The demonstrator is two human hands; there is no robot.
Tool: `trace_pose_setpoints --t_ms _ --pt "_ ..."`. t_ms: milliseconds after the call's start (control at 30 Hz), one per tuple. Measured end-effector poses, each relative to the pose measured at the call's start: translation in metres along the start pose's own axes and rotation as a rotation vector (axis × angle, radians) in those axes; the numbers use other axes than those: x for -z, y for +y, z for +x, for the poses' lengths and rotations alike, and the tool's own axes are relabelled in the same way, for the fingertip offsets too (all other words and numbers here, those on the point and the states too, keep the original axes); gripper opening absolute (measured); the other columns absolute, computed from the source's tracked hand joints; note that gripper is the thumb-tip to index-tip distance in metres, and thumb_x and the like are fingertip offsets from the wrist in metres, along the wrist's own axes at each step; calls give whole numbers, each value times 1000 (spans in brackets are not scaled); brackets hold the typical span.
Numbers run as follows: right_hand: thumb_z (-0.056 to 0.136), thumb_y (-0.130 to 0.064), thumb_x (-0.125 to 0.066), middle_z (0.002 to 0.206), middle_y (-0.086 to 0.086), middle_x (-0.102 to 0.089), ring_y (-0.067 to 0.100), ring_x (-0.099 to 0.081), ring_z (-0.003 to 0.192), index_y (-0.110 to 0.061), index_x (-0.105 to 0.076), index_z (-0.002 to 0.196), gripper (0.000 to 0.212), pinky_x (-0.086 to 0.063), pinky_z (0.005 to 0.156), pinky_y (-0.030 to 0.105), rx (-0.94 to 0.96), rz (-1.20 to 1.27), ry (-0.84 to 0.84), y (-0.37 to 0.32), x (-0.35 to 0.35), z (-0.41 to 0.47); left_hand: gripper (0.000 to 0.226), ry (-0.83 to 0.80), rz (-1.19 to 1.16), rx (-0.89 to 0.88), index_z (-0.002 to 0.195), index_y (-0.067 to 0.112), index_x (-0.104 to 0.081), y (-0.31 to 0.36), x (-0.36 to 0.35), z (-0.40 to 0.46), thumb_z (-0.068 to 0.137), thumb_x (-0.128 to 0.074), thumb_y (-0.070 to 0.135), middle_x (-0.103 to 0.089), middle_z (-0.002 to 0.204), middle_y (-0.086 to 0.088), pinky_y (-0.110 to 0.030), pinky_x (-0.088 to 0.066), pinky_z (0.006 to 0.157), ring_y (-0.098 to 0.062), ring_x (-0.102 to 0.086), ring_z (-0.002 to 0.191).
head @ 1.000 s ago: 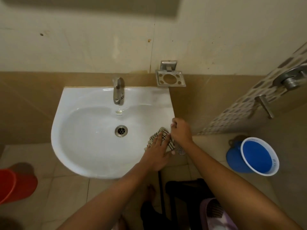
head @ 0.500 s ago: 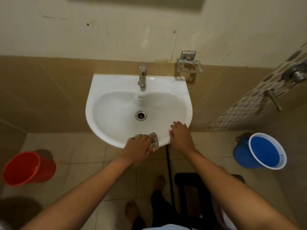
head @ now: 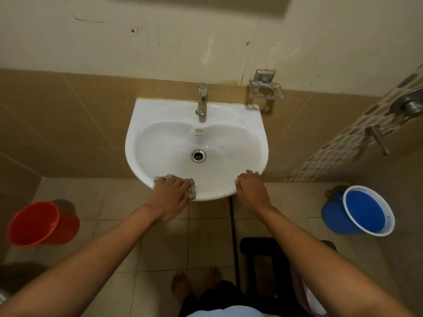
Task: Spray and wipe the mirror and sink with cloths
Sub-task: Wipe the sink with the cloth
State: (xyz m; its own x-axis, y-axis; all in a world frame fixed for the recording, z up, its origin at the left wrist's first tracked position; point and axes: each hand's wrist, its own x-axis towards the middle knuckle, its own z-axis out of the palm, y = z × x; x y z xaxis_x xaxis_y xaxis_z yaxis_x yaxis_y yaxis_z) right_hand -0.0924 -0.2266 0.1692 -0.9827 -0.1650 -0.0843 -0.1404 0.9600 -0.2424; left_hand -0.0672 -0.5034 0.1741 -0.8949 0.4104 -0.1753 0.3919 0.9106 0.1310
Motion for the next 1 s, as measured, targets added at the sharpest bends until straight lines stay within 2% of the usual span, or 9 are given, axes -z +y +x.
trace_pose_setpoints --t_ms 133,300,467,567,767,933,1000 --pt "99 -18 -34 91 8 -66 29 -56 105 -9 -64 87 33 -37 106 47 41 -11 38 5 -3 -1 58 -28 32 46 140 18 -38 61 -7 13 96 -19 51 -49 140 -7 -49 -38 99 -31 -46 126" --pt "98 -31 -17 89 2 -63 24 -54 100 -16 -60 85 47 -37 104 46 101 -14 54 12 -5 0 56 -4 70 89 145 15 -29 96 -14 20 100 -31 49 -43 145 -9 -54 -37 103 -31 -42 131" --pt "97 -31 -18 88 3 -66 25 -57 95 -14 -64 86 50 -38 103 48 164 -23 102 17 -7 1 59 47 27 -54 142 19 -38 52 -9 4 96 -26 55 -49 140 -4 -49 -39 101 -24 -46 127" --pt "96 -31 -19 88 4 -68 26 -59 95 -12 -66 87 52 -38 104 50 158 -14 128 16 -9 2 59 43 4 -82 139 20 -43 11 -4 -10 98 -23 56 -53 139 -4 -48 -33 107 -23 -47 127" --pt "96 -30 -18 85 4 -67 27 -59 92 -11 -65 83 52 -36 104 51 183 -10 144 19 -15 9 62 -58 73 -98 139 19 -46 -72 12 -17 98 -18 55 -51 142 -5 -51 -15 120 -22 -40 136" --pt "96 -30 -22 85 4 -67 27 -61 91 -12 -66 83 48 -36 103 52 158 -54 149 14 -16 17 75 -150 162 -86 143 25 -43 -121 29 11 90 -5 61 -45 148 0 -42 -4 120 -19 -32 142" --pt "96 -31 -23 87 3 -68 26 -61 96 -13 -66 85 49 -33 106 51 133 -79 133 12 -17 19 73 -224 195 -85 147 26 -40 -136 37 29 90 -9 61 -40 153 1 -44 -1 120 -19 -26 145"
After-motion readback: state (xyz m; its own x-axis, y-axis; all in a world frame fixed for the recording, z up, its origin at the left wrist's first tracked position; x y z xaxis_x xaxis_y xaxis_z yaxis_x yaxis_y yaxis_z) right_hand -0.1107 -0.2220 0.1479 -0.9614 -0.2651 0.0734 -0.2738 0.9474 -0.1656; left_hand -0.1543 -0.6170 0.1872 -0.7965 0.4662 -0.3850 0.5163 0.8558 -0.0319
